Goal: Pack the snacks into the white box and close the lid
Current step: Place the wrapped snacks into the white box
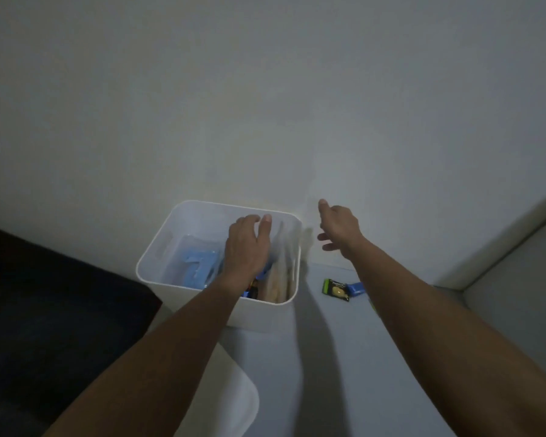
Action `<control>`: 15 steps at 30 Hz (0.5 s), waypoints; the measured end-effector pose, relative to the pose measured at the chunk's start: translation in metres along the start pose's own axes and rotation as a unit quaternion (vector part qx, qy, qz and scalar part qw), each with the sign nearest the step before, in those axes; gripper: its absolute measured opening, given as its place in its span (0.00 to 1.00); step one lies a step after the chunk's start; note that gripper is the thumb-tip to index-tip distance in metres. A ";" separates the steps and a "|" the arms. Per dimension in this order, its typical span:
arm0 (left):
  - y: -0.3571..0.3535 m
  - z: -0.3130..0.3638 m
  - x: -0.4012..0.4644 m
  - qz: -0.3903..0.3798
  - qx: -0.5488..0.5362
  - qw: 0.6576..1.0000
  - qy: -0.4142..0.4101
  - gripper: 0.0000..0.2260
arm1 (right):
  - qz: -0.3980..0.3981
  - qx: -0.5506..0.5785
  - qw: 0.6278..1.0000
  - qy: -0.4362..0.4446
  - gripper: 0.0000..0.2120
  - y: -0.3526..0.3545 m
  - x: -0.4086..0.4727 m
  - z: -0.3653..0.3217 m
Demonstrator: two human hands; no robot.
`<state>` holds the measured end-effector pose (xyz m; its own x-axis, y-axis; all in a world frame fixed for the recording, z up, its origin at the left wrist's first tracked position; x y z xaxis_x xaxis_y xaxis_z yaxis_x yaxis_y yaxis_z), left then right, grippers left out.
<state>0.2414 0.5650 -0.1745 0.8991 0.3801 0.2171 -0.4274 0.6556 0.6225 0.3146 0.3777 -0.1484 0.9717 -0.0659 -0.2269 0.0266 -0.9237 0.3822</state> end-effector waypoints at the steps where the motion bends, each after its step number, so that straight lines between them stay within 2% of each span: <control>1: -0.008 0.015 -0.004 0.002 0.003 0.999 -0.035 0.22 | 0.011 -0.001 1.000 -0.001 0.23 0.014 0.002 0.010; 7: -0.084 0.077 -0.038 -0.047 0.004 0.980 -0.195 0.24 | 0.058 -0.097 0.994 -0.013 0.22 0.098 0.016 0.083; 10: -0.132 0.082 -0.055 -0.102 0.033 0.974 -0.202 0.26 | 0.075 -0.178 0.981 -0.027 0.22 0.132 0.022 0.130; 15: -0.212 0.058 -0.074 -0.183 0.149 0.953 -0.190 0.30 | 0.061 -0.220 0.973 -0.038 0.24 0.168 0.030 0.205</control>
<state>0.2711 0.3603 -0.2790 0.9763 -0.1391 0.1657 -0.0837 0.4632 0.8823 0.2996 0.1427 -0.2746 0.9545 -0.2069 -0.2147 0.0270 -0.6571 0.7533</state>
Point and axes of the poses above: each hand's wrist, its own x-axis towards the middle knuckle, its own y-axis out of the back of the hand, z = x × y, the point moved 4 cm from there along x, towards the middle knuckle, and after that the axes turned 6 degrees about x, right-handed, at the moved point
